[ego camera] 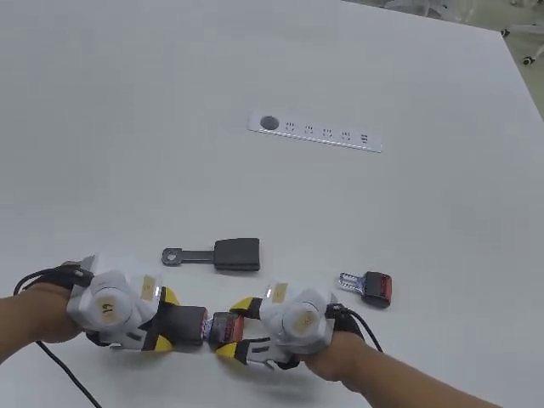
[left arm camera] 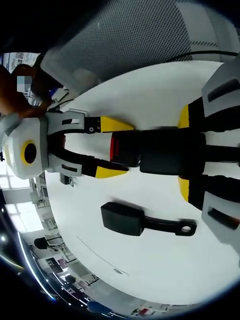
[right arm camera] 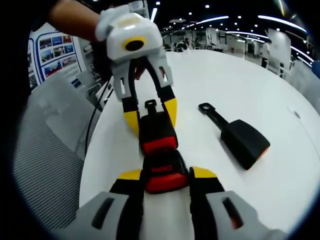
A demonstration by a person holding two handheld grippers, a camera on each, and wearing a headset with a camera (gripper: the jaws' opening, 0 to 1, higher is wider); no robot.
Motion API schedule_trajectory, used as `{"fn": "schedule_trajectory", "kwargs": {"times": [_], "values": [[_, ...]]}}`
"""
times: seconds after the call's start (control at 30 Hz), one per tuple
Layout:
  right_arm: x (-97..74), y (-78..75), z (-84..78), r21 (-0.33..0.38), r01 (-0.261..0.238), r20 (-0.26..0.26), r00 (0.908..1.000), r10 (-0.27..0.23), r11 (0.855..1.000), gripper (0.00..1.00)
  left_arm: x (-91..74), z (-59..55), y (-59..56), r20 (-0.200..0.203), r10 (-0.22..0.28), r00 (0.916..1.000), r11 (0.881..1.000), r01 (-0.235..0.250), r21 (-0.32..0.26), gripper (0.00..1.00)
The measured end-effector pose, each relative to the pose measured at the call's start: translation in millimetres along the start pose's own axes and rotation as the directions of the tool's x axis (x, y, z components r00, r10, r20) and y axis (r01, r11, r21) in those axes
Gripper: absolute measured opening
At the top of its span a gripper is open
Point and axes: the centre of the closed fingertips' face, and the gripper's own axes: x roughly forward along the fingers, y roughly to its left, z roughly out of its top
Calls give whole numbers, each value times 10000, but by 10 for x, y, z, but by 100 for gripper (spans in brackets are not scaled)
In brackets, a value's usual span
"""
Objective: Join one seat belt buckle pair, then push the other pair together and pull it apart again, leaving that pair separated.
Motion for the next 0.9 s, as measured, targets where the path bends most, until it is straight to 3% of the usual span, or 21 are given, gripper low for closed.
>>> {"fn": "schedule_trajectory", "kwargs": {"times": [0.3, 0.47, 0.53, 0.57, 0.83, 0.9], "values": [[-13, 26, -21, 120, 373, 174, 9991, -375, 9992, 35, -12, -17, -5, 325, -12, 9995, 9999, 15, -102, 34], [-14, 35, -23, 217, 520, 232, 9983, -525, 9984, 35, -23, -20, 0, 729, -58, 9973, 9999, 68, -138, 34], [-24, 43, -20, 444, 578, 394, 9974, -595, 9973, 35, -22, -13, -4, 818, -100, 9966, 9999, 101, -7, 34], [-27, 58, -15, 944, 530, 673, 9960, -594, 9941, 35, -24, -14, -10, 904, -111, 9958, 9999, 111, 13, 34], [-32, 78, -38, 811, 751, 853, 9930, -820, 9939, 34, -26, 22, -19, 1302, -216, 9913, 9997, 207, 86, 33], [-39, 77, -36, 1029, 754, 973, 9916, -855, 9918, 34, -35, 50, -35, 1317, -222, 9910, 9990, 170, 405, 33]]}}
